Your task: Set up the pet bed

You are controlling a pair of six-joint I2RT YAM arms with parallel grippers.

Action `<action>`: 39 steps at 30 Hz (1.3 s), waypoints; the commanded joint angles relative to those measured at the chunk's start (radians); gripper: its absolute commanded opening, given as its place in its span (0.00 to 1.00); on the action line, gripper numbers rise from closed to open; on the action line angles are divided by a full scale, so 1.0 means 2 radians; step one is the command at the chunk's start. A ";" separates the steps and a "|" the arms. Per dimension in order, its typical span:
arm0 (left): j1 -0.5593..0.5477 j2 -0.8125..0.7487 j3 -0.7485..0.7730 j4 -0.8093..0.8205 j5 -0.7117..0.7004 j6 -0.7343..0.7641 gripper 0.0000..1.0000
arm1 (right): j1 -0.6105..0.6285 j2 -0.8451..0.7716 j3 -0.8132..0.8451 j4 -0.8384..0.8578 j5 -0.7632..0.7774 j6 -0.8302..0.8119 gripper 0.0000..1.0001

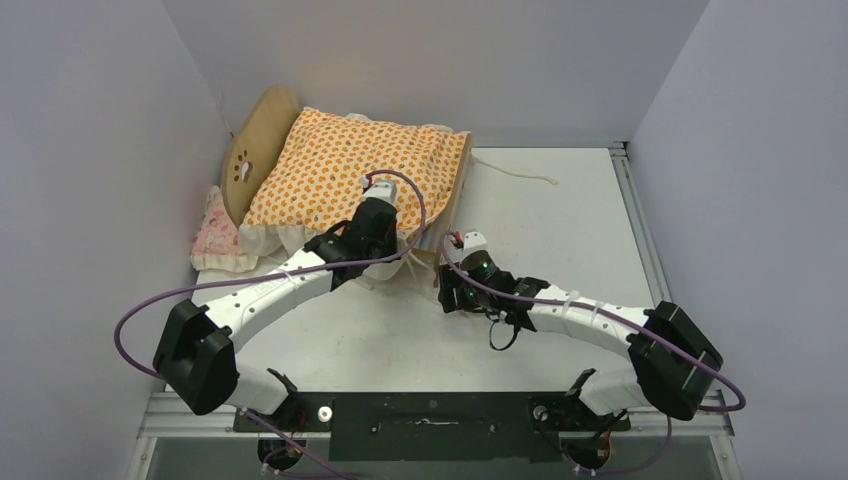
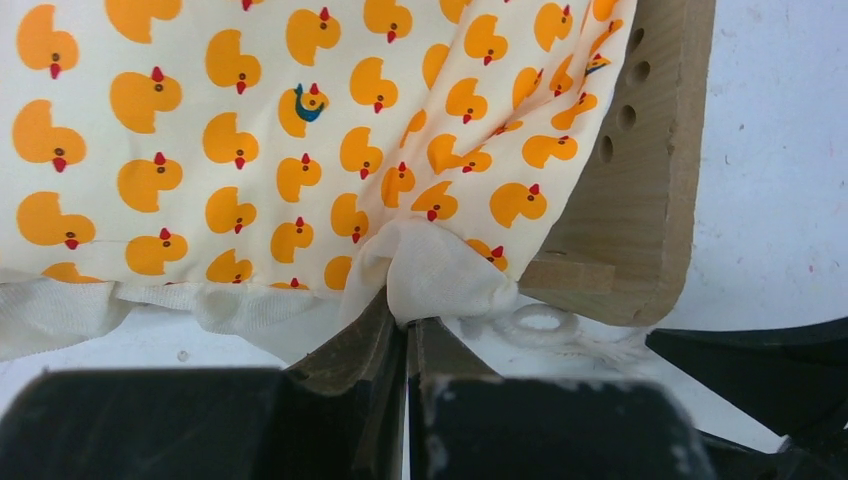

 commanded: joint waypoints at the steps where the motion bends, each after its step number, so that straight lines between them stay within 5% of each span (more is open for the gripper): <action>1: 0.006 -0.012 0.002 0.015 0.040 0.021 0.00 | 0.020 0.012 0.011 0.123 0.028 0.015 0.59; 9: 0.017 -0.014 -0.005 0.022 0.058 0.018 0.00 | 0.064 0.108 0.031 0.202 0.124 0.071 0.49; 18: 0.026 -0.019 -0.004 0.023 0.063 0.021 0.00 | 0.093 0.174 0.043 0.172 0.222 0.107 0.33; 25: 0.034 -0.022 -0.001 0.022 0.064 0.028 0.00 | 0.096 0.091 0.037 0.103 0.183 0.063 0.06; 39: 0.049 -0.030 -0.005 0.023 0.075 0.038 0.00 | 0.098 0.076 0.220 -0.110 0.047 -0.041 0.06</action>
